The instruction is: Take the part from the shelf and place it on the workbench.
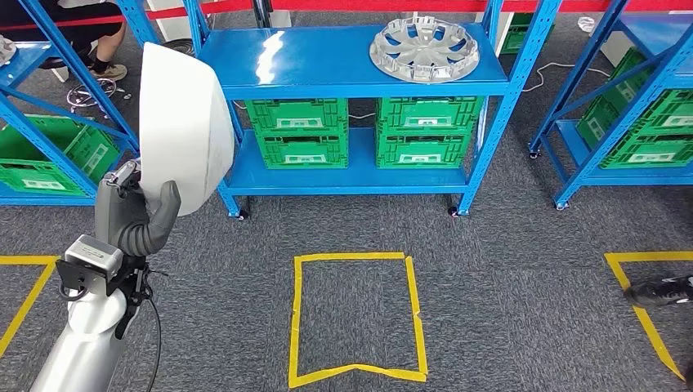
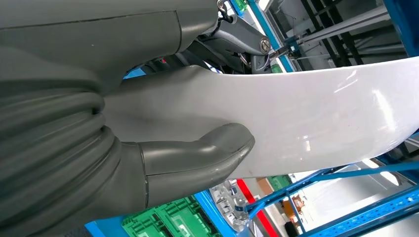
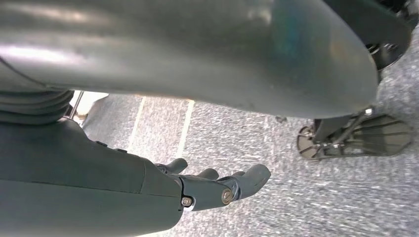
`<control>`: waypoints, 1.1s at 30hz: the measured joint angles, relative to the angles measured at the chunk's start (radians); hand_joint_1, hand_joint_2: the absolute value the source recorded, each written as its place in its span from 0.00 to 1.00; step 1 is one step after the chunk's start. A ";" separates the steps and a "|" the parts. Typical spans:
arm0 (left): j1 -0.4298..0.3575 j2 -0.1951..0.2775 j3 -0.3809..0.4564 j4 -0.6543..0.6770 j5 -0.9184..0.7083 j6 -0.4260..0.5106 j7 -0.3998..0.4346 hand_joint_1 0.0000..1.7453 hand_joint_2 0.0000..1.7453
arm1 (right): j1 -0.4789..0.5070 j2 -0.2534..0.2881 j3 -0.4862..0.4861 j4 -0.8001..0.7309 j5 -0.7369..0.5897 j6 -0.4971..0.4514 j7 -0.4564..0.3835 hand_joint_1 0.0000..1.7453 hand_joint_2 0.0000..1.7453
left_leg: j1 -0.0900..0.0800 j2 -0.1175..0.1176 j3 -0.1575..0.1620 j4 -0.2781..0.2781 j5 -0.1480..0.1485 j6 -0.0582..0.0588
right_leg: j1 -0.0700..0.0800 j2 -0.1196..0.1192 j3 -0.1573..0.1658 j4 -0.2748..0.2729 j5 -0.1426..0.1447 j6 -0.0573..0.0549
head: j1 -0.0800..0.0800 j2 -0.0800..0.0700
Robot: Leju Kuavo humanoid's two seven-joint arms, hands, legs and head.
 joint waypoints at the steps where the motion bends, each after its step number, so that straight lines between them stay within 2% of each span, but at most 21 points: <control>1: 0.001 -0.001 0.002 -0.007 -0.001 0.000 0.000 1.00 1.00 | -0.001 0.001 0.000 0.000 0.001 -0.001 0.002 0.00 0.00 | -0.002 -0.001 0.053 -0.076 -0.003 0.005 | 0.001 0.000 -0.007 0.001 0.009 0.005 | 0.000 0.000; 3: 0.004 -0.002 0.006 -0.019 -0.002 0.000 0.002 1.00 1.00 | -0.002 0.002 0.000 0.000 0.003 -0.002 0.005 0.00 0.00 | -0.007 -0.003 0.105 -0.164 -0.026 0.020 | 0.003 0.000 -0.014 0.000 0.026 0.016 | 0.000 0.000; 5: 0.009 -0.004 0.010 -0.026 -0.004 0.000 0.005 1.00 1.00 | -0.002 0.003 0.000 0.000 0.004 -0.006 0.008 0.00 0.00 | -0.009 -0.001 0.098 -0.174 -0.018 0.038 | 0.000 0.000 -0.017 -0.001 0.039 0.029 | 0.000 0.000; 6: 0.013 -0.005 0.010 -0.029 -0.006 -0.002 0.007 1.00 1.00 | -0.001 0.003 0.000 0.000 0.004 -0.010 0.011 0.00 0.00 | -0.008 0.001 0.091 -0.175 -0.010 0.049 | -0.001 0.002 -0.023 0.007 0.028 0.035 | 0.001 0.000; 8: 0.024 -0.010 0.011 -0.041 -0.011 -0.011 0.008 1.00 1.00 | 0.002 0.003 0.000 0.000 0.001 -0.020 0.018 0.00 0.00 | -0.006 0.005 0.073 -0.178 0.012 0.066 | -0.004 0.004 -0.050 0.077 -0.044 0.044 | 0.001 0.000; 10: 0.041 -0.016 0.011 -0.054 -0.017 -0.021 0.008 1.00 1.00 | 0.003 0.004 -0.002 0.000 -0.003 -0.028 0.027 0.00 0.00 | -0.007 0.006 0.049 -0.176 0.032 0.071 | -0.004 0.006 -0.088 0.206 -0.140 0.050 | 0.002 0.000; 11: 0.050 -0.020 0.010 -0.057 -0.020 -0.025 0.008 1.00 1.00 | 0.004 0.004 -0.003 0.000 -0.003 -0.031 0.034 0.00 0.00 | -0.008 0.006 0.035 -0.173 0.042 0.071 | -0.004 0.006 -0.100 0.264 -0.165 0.052 | 0.002 0.000; 12: 0.058 -0.024 0.010 -0.059 -0.023 -0.028 0.008 1.00 1.00 | 0.004 0.004 -0.003 0.000 -0.003 -0.034 0.041 0.00 0.00 | -0.008 0.007 0.021 -0.170 0.050 0.070 | -0.004 0.006 -0.100 0.295 -0.168 0.054 | 0.002 0.000; 13: 0.065 -0.028 0.009 -0.061 -0.024 -0.030 0.008 1.00 1.00 | 0.004 0.004 -0.004 0.000 -0.003 -0.036 0.047 0.00 0.00 | -0.007 0.007 0.006 -0.164 0.058 0.067 | -0.004 0.006 -0.078 0.286 -0.152 0.054 | 0.002 0.000; 15: 0.076 -0.036 0.008 -0.066 -0.025 -0.032 0.008 1.00 1.00 | 0.003 0.003 -0.005 0.000 -0.004 -0.037 0.053 0.00 0.00 | -0.006 0.008 -0.020 -0.150 0.068 0.061 | -0.005 0.006 0.013 0.172 -0.113 0.052 | 0.002 0.000; 17: 0.081 -0.040 0.007 -0.073 -0.025 -0.036 0.007 1.00 1.00 | 0.003 0.003 -0.005 0.000 -0.006 -0.038 0.054 0.00 0.00 | -0.007 0.008 -0.038 -0.136 0.076 0.050 | -0.002 0.008 0.095 0.049 -0.106 0.041 | 0.001 0.000; 18: 0.081 -0.041 0.007 -0.076 -0.025 -0.039 0.006 1.00 1.00 | 0.002 0.003 -0.006 0.000 -0.007 -0.038 0.054 0.00 0.00 | -0.007 0.008 -0.043 -0.132 0.081 0.044 | -0.001 0.010 0.113 0.016 -0.112 0.033 | 0.001 0.000; 21: 0.082 -0.044 0.006 -0.079 -0.020 -0.048 0.003 1.00 1.00 | 0.003 0.003 -0.006 0.000 -0.012 -0.039 0.054 0.00 0.00 | -0.007 0.006 -0.051 -0.130 0.088 0.024 | 0.000 0.010 0.104 0.008 -0.102 0.009 | 0.002 0.000; 22: 0.082 -0.044 0.006 -0.079 -0.018 -0.050 0.003 1.00 1.00 | 0.003 0.003 -0.006 0.000 -0.012 -0.040 0.054 0.00 0.00 | -0.006 0.005 -0.060 -0.114 0.071 0.017 | -0.001 0.009 0.098 0.005 -0.094 0.001 | 0.001 0.000; 24: 0.082 -0.045 0.006 -0.079 -0.018 -0.052 0.003 1.00 1.00 | 0.003 0.003 -0.006 0.000 -0.013 -0.042 0.054 0.00 0.00 | -0.003 0.003 -0.093 -0.028 -0.001 0.007 | -0.003 0.007 0.082 0.003 -0.078 -0.009 | -0.002 0.000; 26: 0.083 -0.045 0.006 -0.078 -0.037 -0.045 0.007 1.00 1.00 | 0.004 0.003 -0.006 0.000 -0.013 -0.043 0.053 0.00 0.00 | -0.002 0.003 -0.132 0.098 -0.070 0.000 | -0.002 0.007 0.062 0.004 -0.065 -0.011 | -0.004 0.000; 27: 0.084 -0.046 0.006 -0.077 -0.052 -0.038 0.010 1.00 1.00 | 0.005 0.003 -0.006 0.000 -0.013 -0.043 0.052 0.00 0.00 | -0.002 0.002 -0.136 0.135 -0.078 -0.001 | -0.001 0.007 0.053 0.004 -0.058 -0.011 | -0.004 0.000; 28: 0.084 -0.046 0.005 -0.076 -0.070 -0.030 0.013 1.00 1.00 | 0.006 0.003 -0.006 0.000 -0.012 -0.043 0.051 0.00 0.00 | -0.002 0.002 -0.122 0.136 -0.070 0.001 | -0.001 0.007 0.045 0.004 -0.051 -0.009 | -0.003 0.000; 29: 0.084 -0.046 0.005 -0.076 -0.086 -0.022 0.016 1.00 1.00 | 0.007 0.003 -0.006 0.000 -0.010 -0.042 0.049 0.00 0.00 | -0.002 0.002 -0.087 0.094 -0.048 0.004 | 0.000 0.007 0.039 0.004 -0.046 -0.008 | -0.004 0.000; 31: 0.084 -0.046 0.004 -0.076 -0.116 -0.008 0.021 1.00 1.00 | 0.007 0.004 -0.006 0.000 -0.003 -0.040 0.040 0.00 0.00 | -0.005 0.002 0.018 -0.058 -0.012 0.016 | 0.001 0.007 0.031 0.005 -0.037 -0.003 | -0.003 0.000; 33: 0.084 -0.046 0.004 -0.078 -0.127 0.000 0.025 1.00 1.00 | 0.007 0.004 -0.006 0.000 0.008 -0.037 0.028 0.00 0.00 | -0.012 0.002 0.076 -0.155 -0.006 0.028 | 0.001 0.007 0.028 0.005 -0.028 0.007 | -0.004 0.000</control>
